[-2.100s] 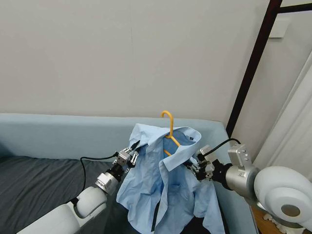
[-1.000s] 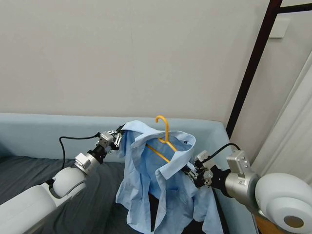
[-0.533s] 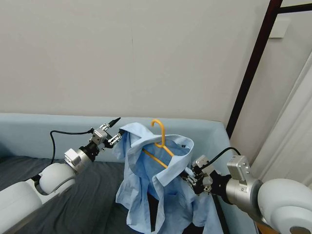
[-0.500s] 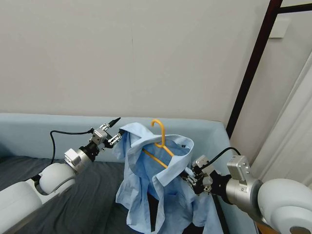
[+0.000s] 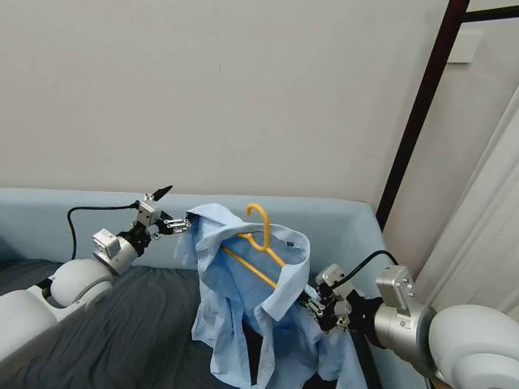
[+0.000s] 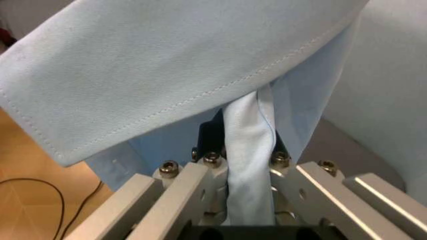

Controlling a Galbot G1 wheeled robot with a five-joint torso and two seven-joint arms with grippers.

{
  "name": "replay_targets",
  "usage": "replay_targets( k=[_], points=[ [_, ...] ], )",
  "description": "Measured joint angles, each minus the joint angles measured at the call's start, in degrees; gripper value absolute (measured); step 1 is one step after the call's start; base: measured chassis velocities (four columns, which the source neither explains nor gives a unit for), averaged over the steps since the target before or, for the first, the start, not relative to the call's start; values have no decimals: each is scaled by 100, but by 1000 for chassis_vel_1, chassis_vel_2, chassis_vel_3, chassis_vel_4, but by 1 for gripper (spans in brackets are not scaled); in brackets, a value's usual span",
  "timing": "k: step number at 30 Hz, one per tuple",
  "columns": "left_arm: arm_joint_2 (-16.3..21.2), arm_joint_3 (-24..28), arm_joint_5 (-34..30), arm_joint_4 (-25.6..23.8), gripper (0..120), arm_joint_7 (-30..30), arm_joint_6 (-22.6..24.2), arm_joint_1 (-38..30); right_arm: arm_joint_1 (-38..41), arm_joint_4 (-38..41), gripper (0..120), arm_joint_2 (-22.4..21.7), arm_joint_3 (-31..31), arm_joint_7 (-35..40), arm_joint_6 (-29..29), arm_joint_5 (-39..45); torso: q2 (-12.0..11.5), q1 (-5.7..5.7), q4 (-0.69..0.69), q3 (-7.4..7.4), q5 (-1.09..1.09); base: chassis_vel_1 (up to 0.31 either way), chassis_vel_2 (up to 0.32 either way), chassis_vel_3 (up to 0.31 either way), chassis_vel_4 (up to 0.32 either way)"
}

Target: Pick up the clothes from the sofa and hang them on the clothes hanger.

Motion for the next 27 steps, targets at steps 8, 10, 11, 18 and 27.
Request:
replay_targets(
  k=[8,10,11,18,27],
  points=[
    [197,-28,-135,-282,100,606,-672,155,117,-44,2,-33,-44,1,0,30,0,0,0,0,1,0,0,0,0],
    [242,-29,-190,-263,100,821,-798,148,138,-58,2,-33,-53,1,0,43,0,0,0,0,1,0,0,0,0],
    [271,-30,-228,-227,100,959,-892,142,165,-77,2,-28,-63,4,0,60,0,0,0,0,2,0,0,0,0],
    [378,-49,-224,-213,100,1241,-1254,254,268,-291,2,49,-84,23,1,135,0,0,0,0,1,0,0,0,0],
    [400,-111,-62,-178,100,1782,-1590,354,244,-408,2,54,-44,47,1,148,0,0,0,0,1,0,0,0,0]
  ],
)
